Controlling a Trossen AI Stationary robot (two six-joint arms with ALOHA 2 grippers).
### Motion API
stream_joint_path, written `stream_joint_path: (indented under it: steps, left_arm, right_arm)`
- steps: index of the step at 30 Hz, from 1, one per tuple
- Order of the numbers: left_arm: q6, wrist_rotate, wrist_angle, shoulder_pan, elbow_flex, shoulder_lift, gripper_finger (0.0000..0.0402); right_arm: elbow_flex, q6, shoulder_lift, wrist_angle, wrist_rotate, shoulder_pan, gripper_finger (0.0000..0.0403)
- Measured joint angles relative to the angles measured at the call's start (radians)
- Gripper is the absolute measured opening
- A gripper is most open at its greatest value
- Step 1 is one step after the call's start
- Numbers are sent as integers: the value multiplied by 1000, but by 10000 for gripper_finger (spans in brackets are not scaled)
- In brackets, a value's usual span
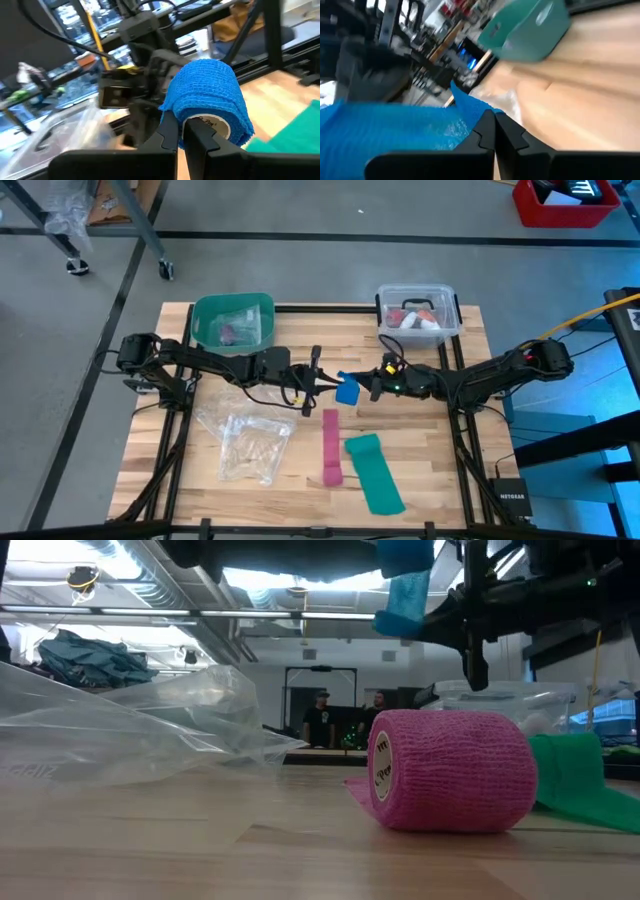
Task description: Roll bandage
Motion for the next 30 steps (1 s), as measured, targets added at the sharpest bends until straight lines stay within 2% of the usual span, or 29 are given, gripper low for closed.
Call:
stream_joint_path:
  steps: [4,11,16,19,22,30]
  left_arm:
    - [64,-70,3,11,0,0,0]
    - [133,-78,4,28,0,0,0]
    - [144,-79,11,27,1,-4,0]
    - [140,-81,8,27,1,-4,0]
    - [140,-93,7,27,1,-4,0]
    - [152,-93,30,28,0,-3,0]
  right_arm:
    - [0,46,0,1,-103,0,0]
    - [0,136,0,91,-305,0,0]
    - [0,193,1,156,-395,0,0]
    - [0,213,1,149,-395,-1,2]
    - [0,209,1,107,-343,0,14]
    - [0,99,1,74,-319,0,86]
